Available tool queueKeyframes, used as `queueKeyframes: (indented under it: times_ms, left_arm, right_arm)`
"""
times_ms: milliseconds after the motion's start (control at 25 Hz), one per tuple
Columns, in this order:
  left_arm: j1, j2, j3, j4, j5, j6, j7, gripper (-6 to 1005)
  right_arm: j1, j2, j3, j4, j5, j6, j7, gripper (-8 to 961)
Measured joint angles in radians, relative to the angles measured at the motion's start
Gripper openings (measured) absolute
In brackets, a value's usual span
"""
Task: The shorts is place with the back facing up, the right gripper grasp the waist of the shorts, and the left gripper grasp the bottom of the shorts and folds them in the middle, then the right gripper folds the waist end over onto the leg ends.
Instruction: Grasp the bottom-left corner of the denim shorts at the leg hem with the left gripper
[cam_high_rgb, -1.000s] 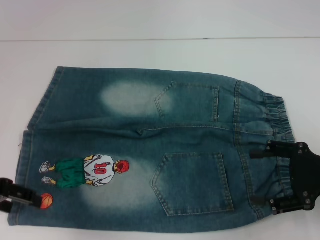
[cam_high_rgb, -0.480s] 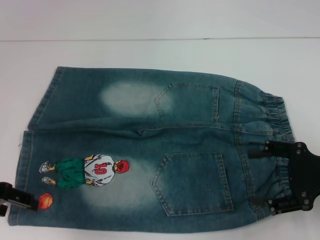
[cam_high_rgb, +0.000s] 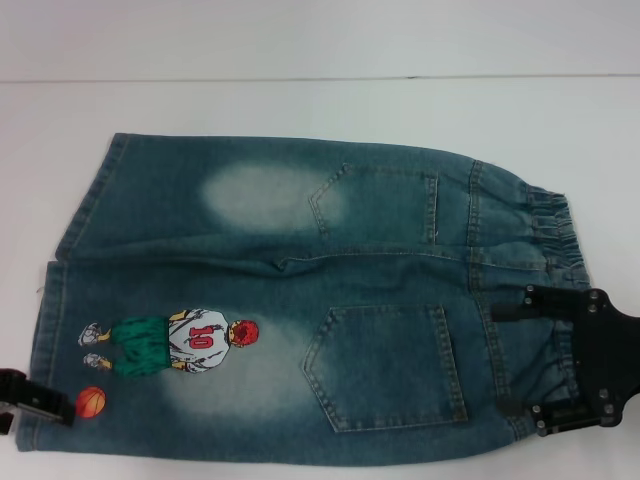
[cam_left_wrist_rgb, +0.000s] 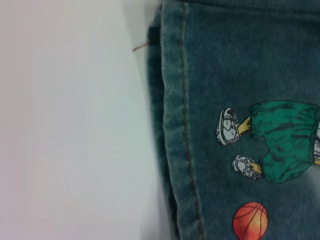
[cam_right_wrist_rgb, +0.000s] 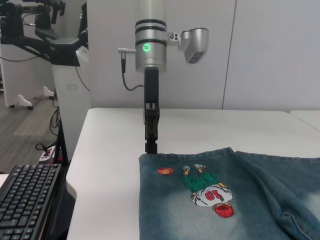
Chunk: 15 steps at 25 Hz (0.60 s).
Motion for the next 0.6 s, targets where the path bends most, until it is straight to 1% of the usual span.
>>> queueKeyframes:
  times_ms: [200, 600]
  left_arm:
    - [-0.001, 0.003, 0.008, -0.025, 0.000, -0.010, 0.000, 892]
    - [-0.006, 0.000, 0.009, -0.027, 0.000, 0.000, -0.014, 888]
  right_arm:
    - [-0.004, 0.004, 0.003, 0.000, 0.000, 0.000, -0.005, 923]
    - [-0.007, 0.007, 0.007, 0.000, 0.000, -0.001, -0.005, 923]
